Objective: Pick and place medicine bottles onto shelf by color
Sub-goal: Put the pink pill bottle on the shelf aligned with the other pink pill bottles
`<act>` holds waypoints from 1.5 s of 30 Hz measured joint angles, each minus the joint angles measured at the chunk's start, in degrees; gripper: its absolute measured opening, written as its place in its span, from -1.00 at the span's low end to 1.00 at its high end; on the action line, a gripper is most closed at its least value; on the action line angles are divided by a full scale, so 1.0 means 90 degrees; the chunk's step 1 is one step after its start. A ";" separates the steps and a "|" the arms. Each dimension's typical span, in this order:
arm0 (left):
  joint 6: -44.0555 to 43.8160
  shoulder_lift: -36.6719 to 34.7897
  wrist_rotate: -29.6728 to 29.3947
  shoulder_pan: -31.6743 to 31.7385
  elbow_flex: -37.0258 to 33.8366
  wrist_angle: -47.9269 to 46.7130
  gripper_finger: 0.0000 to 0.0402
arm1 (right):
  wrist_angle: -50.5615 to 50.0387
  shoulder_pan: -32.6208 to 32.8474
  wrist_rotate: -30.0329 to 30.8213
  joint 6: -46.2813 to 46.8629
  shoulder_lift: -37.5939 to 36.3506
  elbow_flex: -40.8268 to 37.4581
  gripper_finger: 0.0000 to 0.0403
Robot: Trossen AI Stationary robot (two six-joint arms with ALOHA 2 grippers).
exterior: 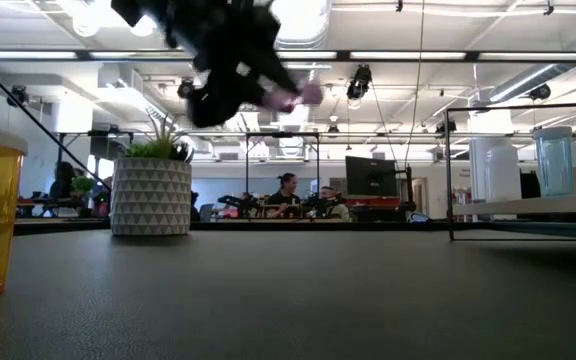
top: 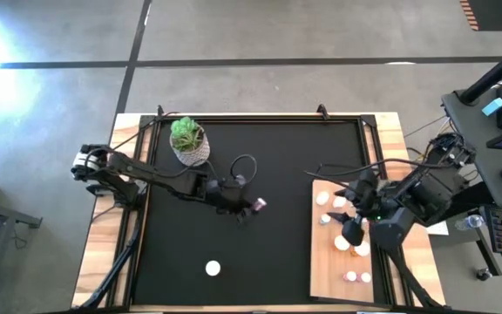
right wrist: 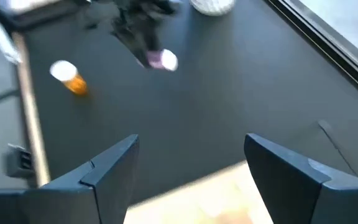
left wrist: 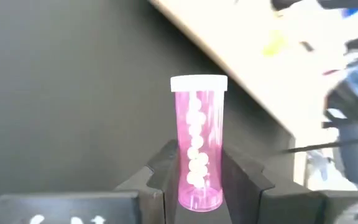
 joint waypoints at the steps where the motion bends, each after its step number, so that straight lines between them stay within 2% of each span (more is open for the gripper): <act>1: 0.0280 -0.0009 0.0058 0.0003 0.0110 0.0118 -0.61 | 0.0326 -0.0087 -0.0001 -0.0272 0.0005 0.0000 0.38; 8: 0.2469 -0.0009 0.0290 -0.0036 0.0952 0.0305 -0.61 | 0.2391 -0.0694 -0.0831 -0.1954 0.0154 -0.0012 0.38; 12: 0.3365 -0.0013 0.0312 -0.0108 0.1285 0.0289 -0.60 | 0.2917 -0.0949 -0.1190 -0.2423 0.0348 -0.0015 0.38; 17: 0.4306 -0.0024 0.0296 -0.0280 0.1532 0.0306 -0.60 | 0.3158 -0.1171 -0.1238 -0.3011 0.0678 -0.0012 0.38; 27: 0.4983 -0.0116 0.0327 -0.0369 0.1495 0.0309 -0.60 | 0.3444 -0.1659 -0.1164 -0.3520 0.1087 -0.0010 0.38; 34: 0.5009 -0.0128 0.0330 -0.0373 0.1495 0.0304 -0.60 | 0.3818 -0.1803 -0.1164 -0.3682 0.1232 -0.0007 0.38; 45: 0.5026 -0.0128 0.0291 -0.0369 0.1488 0.0472 -0.60 | 0.3971 -0.1920 -0.1214 -0.3632 0.1334 -0.0002 0.20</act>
